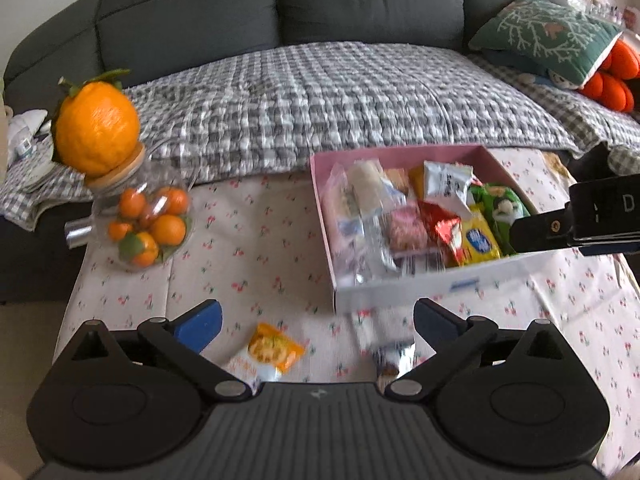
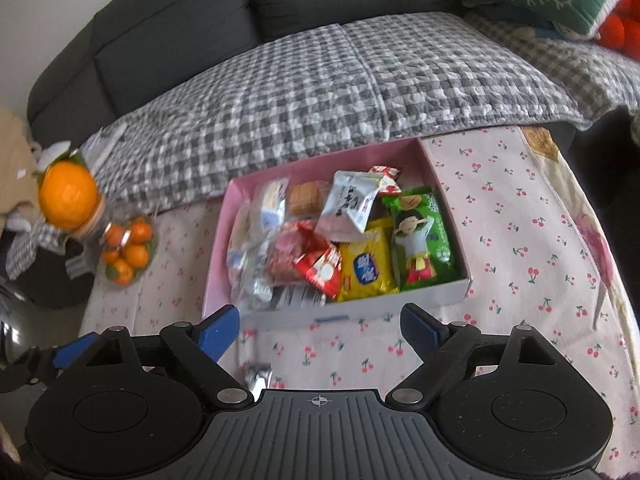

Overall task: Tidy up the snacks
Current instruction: 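Withdraw both tools from the box toward the last loose snacks, then grasp the lotus-print biscuit pack with the left tool while the right tool grasps the silver chocolate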

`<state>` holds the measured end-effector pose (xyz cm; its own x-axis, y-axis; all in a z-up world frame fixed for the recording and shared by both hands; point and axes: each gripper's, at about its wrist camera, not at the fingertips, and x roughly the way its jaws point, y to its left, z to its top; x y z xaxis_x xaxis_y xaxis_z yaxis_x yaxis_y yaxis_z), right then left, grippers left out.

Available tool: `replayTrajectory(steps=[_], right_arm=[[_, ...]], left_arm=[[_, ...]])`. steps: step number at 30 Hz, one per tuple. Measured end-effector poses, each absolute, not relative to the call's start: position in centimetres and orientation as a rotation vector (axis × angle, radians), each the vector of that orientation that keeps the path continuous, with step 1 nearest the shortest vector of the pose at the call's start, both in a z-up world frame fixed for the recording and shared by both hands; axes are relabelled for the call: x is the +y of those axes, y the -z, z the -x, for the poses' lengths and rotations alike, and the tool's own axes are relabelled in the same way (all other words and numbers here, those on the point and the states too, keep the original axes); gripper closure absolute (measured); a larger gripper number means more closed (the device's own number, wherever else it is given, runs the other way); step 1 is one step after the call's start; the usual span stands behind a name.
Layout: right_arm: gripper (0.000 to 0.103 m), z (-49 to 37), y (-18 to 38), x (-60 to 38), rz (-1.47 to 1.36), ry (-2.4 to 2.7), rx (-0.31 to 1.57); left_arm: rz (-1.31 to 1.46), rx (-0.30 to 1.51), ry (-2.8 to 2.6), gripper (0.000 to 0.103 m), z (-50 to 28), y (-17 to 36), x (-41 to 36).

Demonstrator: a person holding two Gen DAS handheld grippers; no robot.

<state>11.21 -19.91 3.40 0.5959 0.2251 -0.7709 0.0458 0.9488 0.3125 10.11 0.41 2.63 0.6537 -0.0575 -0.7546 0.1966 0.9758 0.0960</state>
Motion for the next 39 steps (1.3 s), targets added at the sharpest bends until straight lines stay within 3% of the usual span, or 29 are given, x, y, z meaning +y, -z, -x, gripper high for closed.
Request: replayTrajectory(steps=[16, 33, 39], right_arm=[[0.009, -8.4, 0.0, -18.9, -0.240, -0.028, 0.882], [0.006, -6.9, 4.3, -15.3, 0.099, -0.157, 0.812], [0.005, -7.2, 4.7, -14.7, 0.036, -0.224, 0.837]], left_arm=[[-0.209, 0.868, 0.126, 0.001, -8.5, 0.1, 3.2], [-0.263, 0.790, 0.159, 0.001, -9.8, 4.0, 7.0], [-0.258, 0.826, 0.205, 0.010, -11.2, 5.8, 6.9]])
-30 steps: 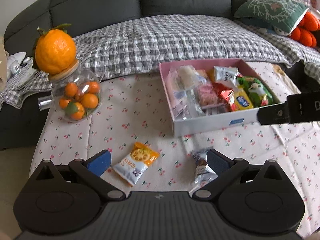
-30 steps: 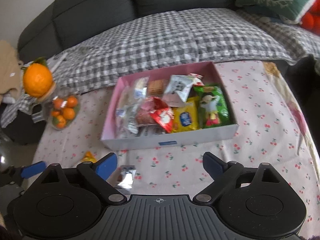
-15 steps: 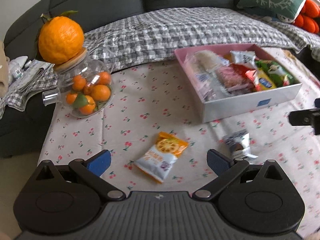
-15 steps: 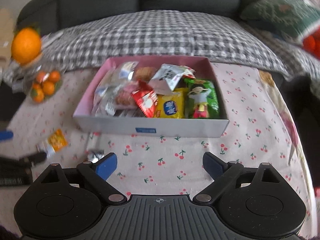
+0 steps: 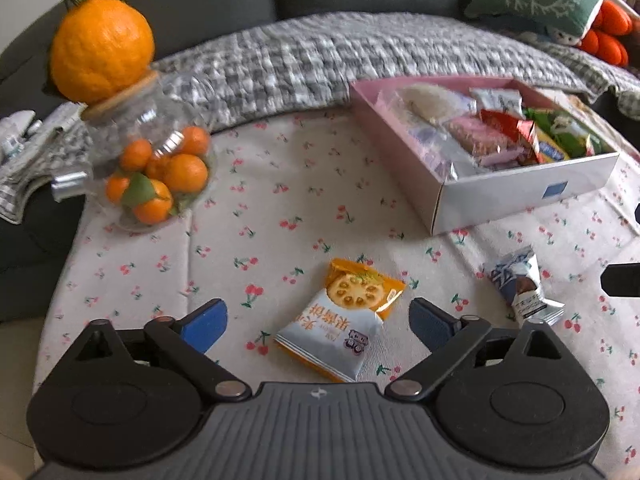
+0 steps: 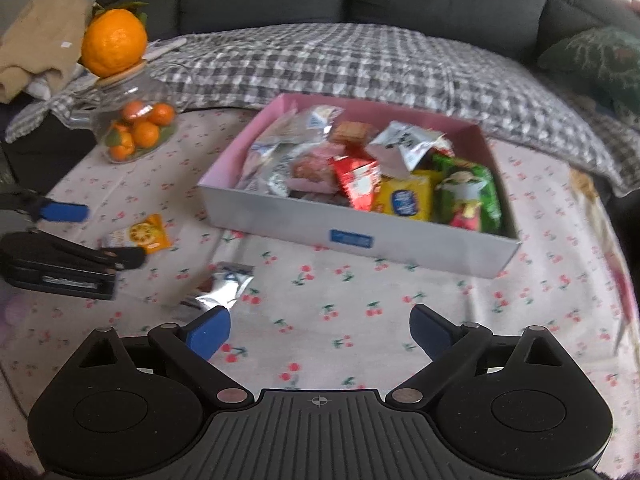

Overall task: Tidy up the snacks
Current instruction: 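Grasp the lotus-print biscuit pack with the left tool while the right tool grasps the silver chocolate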

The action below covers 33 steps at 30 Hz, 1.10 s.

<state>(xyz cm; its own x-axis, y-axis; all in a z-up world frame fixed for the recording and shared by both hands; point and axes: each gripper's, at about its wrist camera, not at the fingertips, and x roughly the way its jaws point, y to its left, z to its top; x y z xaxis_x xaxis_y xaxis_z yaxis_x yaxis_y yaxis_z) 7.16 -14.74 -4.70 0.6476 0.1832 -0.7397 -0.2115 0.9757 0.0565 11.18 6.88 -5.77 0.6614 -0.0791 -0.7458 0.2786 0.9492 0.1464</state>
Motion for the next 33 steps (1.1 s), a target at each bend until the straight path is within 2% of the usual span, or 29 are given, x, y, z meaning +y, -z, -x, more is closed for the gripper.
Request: replayTrajectory(steps=[2, 4, 6, 8, 9, 11, 20, 28, 32, 33], right_arm=[[0.005, -7.2, 5.0, -14.3, 0.021, -0.243, 0.845], [0.005, -7.4, 5.4, -13.7, 0.015, -0.260, 0.864], [0.005, -7.8, 5.8, -13.0, 0.011, -0.270, 0.885], [0.005, -8.2, 6.2, -12.2, -0.002, -0.275, 0.905], [0.005, -8.4, 6.4, -11.9, -0.013, -0.277, 0.913], [0.005, -8.8, 6.8, -11.3, -0.029, -0.278, 0.928], [0.000, -10.0, 8.0, -7.9, 0.102, -0.192, 0.933], [0.000, -10.9, 7.9, -7.2, 0.083, -0.142, 0.964], [0.003, -10.8, 7.8, -7.1, 0.091, -0.148, 0.960], [0.007, -10.8, 7.8, -7.1, 0.095, -0.153, 0.955]], left_arm=[[-0.250, 0.852, 0.211, 0.019, -11.6, 6.2, 6.9], [-0.234, 0.855, 0.217, 0.021, -11.8, 6.4, 6.9], [-0.210, 0.865, 0.223, 0.029, -12.0, 6.3, 7.0], [-0.175, 0.884, 0.241, 0.046, -12.1, 6.2, 7.1], [-0.167, 0.892, 0.244, 0.049, -12.2, 6.2, 7.0], [-0.169, 0.897, 0.247, 0.065, -12.0, 6.0, 6.9], [-0.135, 0.937, 0.190, 0.067, -11.7, 5.7, 7.9], [-0.103, 0.972, 0.148, 0.067, -11.3, 5.4, 8.5], [-0.076, 1.000, 0.127, 0.067, -11.2, 5.3, 8.7], [-0.073, 1.006, 0.123, 0.067, -11.1, 5.3, 8.6]])
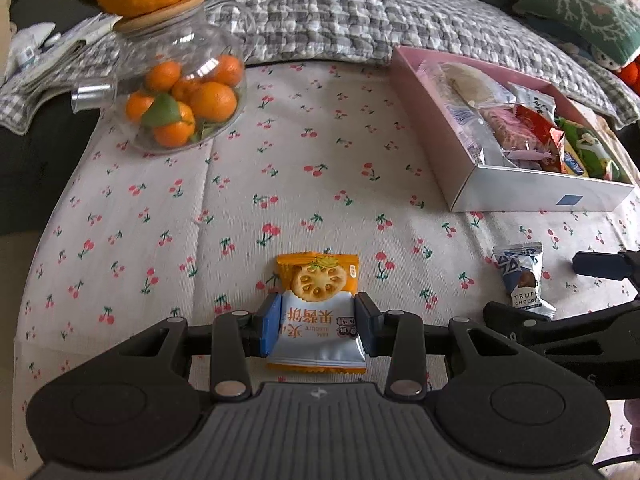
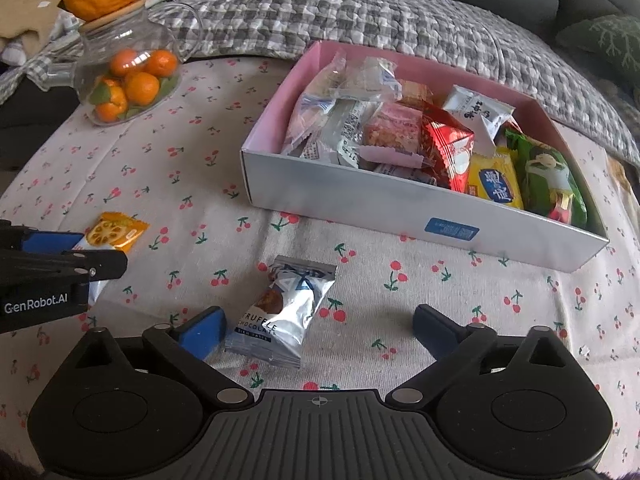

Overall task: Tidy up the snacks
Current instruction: 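Grasp the lotus-print biscuit pack with the left tool while the right tool grasps the silver chocolate, then carry both snacks over the box, lower them in and open both tools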

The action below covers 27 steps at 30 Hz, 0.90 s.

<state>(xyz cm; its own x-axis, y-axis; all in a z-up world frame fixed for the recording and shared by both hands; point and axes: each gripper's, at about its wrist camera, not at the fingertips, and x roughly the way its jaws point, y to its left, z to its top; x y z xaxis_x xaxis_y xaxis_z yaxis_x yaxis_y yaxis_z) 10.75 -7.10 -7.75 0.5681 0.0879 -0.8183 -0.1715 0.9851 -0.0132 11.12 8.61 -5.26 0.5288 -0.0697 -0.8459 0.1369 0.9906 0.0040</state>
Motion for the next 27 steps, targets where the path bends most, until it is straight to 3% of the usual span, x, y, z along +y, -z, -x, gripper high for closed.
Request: replayTrajectory(steps=[2, 6, 9, 14, 16, 18, 27], right_arm=[[0.016, -10.5, 7.5, -6.9, 0.107, -0.173, 0.940], [0.045, -10.1, 7.0, -6.3, 0.142, -0.214, 0.919], [0.057, -9.9, 6.7, -5.9, 0.167, -0.243, 0.923], [0.058, -9.9, 6.6, -6.2, 0.161, -0.264, 0.946], [0.069, -9.9, 6.5, -6.6, 0.149, -0.257, 0.947], [0.071, -10.0, 6.4, -7.3, 0.107, -0.266, 0.955], [0.072, -10.5, 5.6, -12.0, -0.161, -0.263, 1.037]], left_arm=[[-0.069, 1.018, 0.114, 0.067, -11.0, 5.2, 8.5], [-0.062, 1.033, 0.102, 0.067, -11.0, 5.1, 8.2], [-0.056, 1.040, 0.103, 0.067, -11.1, 5.0, 8.0], [-0.048, 1.049, 0.107, 0.067, -11.1, 5.0, 7.6], [-0.042, 1.053, 0.111, 0.067, -11.1, 4.9, 7.5], [-0.034, 1.058, 0.113, 0.067, -11.2, 4.9, 7.4], [0.075, 1.098, 0.148, 0.067, -11.5, 4.5, 7.0]])
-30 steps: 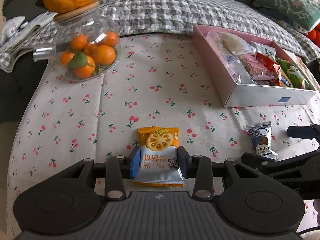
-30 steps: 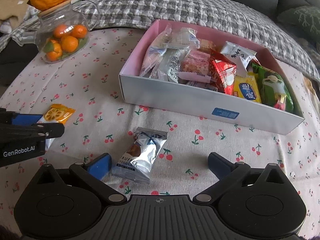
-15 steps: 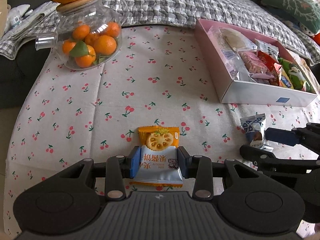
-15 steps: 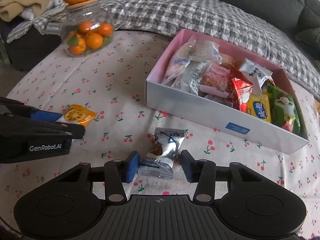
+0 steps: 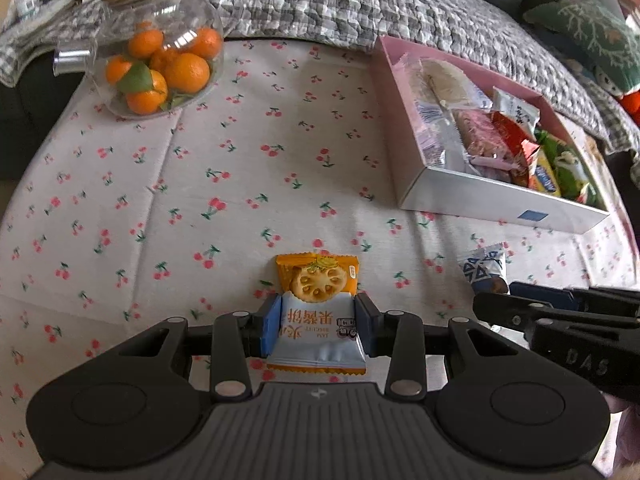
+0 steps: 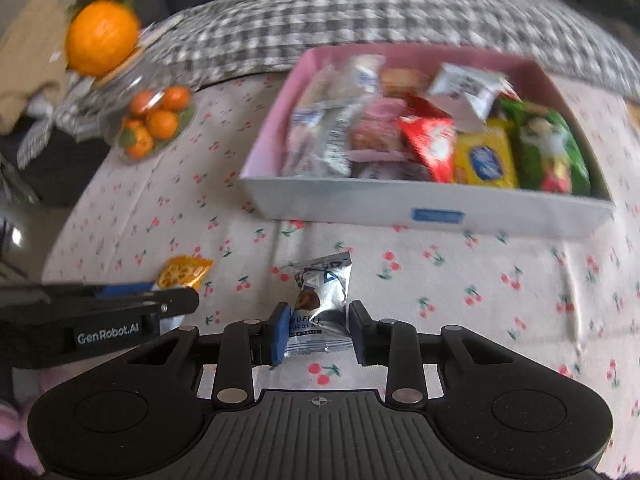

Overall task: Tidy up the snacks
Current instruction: 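Carry both snacks over the box, lower them in and open both tools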

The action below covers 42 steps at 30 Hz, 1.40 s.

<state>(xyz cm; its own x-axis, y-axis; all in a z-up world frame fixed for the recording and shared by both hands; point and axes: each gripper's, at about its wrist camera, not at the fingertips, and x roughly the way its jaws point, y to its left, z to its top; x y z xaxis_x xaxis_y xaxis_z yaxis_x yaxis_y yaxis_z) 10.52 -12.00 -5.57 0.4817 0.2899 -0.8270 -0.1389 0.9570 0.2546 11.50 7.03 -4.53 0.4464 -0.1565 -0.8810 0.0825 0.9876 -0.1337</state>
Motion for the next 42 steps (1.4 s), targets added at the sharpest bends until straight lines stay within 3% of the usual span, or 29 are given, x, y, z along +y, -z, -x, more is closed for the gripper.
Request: replayTrajectory(steps=[12, 23, 42], right_arm=[[0.072, -9.9, 4.0, -18.2, -0.336, -0.183, 1.077], [0.072, -11.7, 0.9, -23.8, -0.576, -0.094, 0.936], [0.072, -16.3, 2.9, -25.8, -0.687, -0.025, 0.824]], left_arm=[[0.109, 1.048, 0.233, 0.067, -11.1, 2.0, 4.3], [0.110, 0.945, 0.271, 0.067, -12.7, -0.8, 1.1], [-0.028, 0.825, 0.371, 0.067, -21.0, -0.6, -6.2]])
